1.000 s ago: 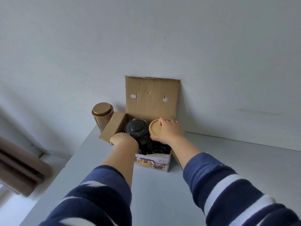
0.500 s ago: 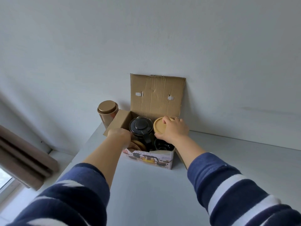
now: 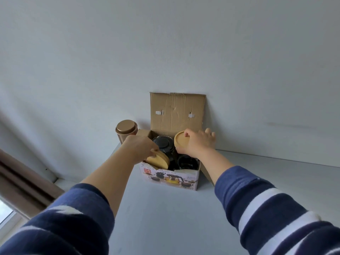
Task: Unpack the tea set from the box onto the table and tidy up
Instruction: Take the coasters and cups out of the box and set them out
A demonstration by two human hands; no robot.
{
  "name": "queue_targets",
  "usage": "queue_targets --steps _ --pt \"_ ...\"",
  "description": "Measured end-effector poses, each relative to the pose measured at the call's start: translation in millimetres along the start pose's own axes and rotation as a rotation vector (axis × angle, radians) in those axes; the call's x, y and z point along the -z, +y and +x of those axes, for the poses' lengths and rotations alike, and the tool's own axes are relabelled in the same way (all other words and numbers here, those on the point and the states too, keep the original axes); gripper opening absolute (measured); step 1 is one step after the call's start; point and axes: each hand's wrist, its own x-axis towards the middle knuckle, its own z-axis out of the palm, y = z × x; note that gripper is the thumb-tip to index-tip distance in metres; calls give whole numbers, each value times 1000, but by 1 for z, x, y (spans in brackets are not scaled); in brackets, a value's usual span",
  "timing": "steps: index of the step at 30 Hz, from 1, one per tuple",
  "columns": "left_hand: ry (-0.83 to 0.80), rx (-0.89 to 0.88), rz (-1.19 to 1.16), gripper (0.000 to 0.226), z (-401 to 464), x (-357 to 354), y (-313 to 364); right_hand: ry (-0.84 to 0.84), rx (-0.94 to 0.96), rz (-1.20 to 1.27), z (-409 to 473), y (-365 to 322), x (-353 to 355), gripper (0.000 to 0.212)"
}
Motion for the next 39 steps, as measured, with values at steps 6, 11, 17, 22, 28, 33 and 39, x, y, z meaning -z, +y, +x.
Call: queue_targets --steps 6,11,17,22,28,33,39 --pt "401 -95 -89 28 -31 31 -7 46 -97 135 -40 6 39 61" --pt "670 -189 -63 17 -36 34 33 141 -227 289 -87 42 56 65" --pt "740 -322 -91 13 -20 33 122 134 -404 261 -140 124 54 59" --pt "667 -318 -153 19 8 14 206 94 -475 241 -156 206 35 62" --pt "563 -270 -231 23 52 -24 299 11 -490 236 -138 304 -2 61" --pt "535 -195 -289 22 97 -55 362 8 -511 223 -115 385 -32 59" --pt "477 -63 -300 31 140 -81 404 82 -508 220 -85 438 -59 62"
